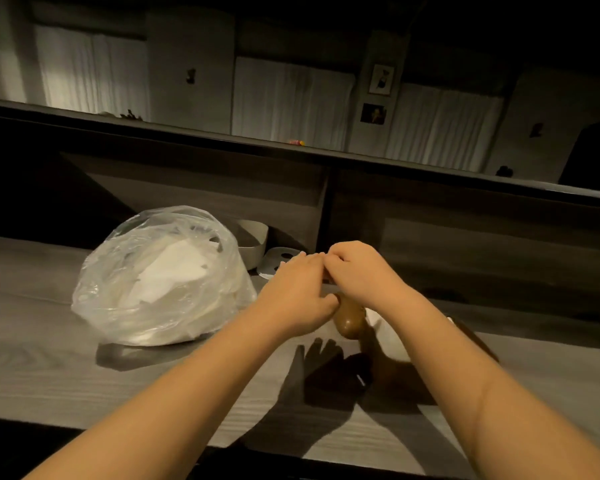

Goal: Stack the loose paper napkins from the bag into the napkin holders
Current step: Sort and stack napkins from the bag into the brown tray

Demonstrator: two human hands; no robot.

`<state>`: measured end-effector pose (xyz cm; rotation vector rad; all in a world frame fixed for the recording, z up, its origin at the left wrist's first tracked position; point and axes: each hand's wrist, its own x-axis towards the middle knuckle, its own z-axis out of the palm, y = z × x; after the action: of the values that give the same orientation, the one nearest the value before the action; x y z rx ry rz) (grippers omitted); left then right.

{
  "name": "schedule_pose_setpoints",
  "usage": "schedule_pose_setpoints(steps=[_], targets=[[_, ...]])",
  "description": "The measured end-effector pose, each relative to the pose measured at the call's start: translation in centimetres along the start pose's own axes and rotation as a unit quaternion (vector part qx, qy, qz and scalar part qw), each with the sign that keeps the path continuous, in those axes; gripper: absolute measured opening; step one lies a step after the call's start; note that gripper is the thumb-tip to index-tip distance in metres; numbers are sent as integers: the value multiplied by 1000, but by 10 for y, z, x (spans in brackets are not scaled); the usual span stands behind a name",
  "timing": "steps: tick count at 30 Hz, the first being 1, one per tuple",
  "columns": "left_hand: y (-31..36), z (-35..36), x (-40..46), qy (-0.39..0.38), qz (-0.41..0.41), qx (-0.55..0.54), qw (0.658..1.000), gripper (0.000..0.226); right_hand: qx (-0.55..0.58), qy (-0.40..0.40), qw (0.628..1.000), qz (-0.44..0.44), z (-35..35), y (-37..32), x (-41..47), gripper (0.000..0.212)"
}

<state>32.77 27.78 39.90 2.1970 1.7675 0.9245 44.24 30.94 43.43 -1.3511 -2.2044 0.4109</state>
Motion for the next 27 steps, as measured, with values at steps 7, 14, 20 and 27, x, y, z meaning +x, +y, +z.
schedule_pose_setpoints(steps=[7, 14, 20, 27], targets=[[-104, -90, -46, 156, -74, 65, 983, 49, 20, -23, 986, -163, 84, -82, 33, 22], [-194, -127, -78, 89, -211, 110, 967, 47, -214, -115, 961, -132, 133, -99, 66, 19], [-197, -110, -84, 26, -167, 114, 979, 50, -366, -108, 923, -54, 136, -96, 73, 15], [-200, -101, -74, 57, -179, 81, 979, 42, -120, -67, 980, -141, 160, -104, 83, 40]])
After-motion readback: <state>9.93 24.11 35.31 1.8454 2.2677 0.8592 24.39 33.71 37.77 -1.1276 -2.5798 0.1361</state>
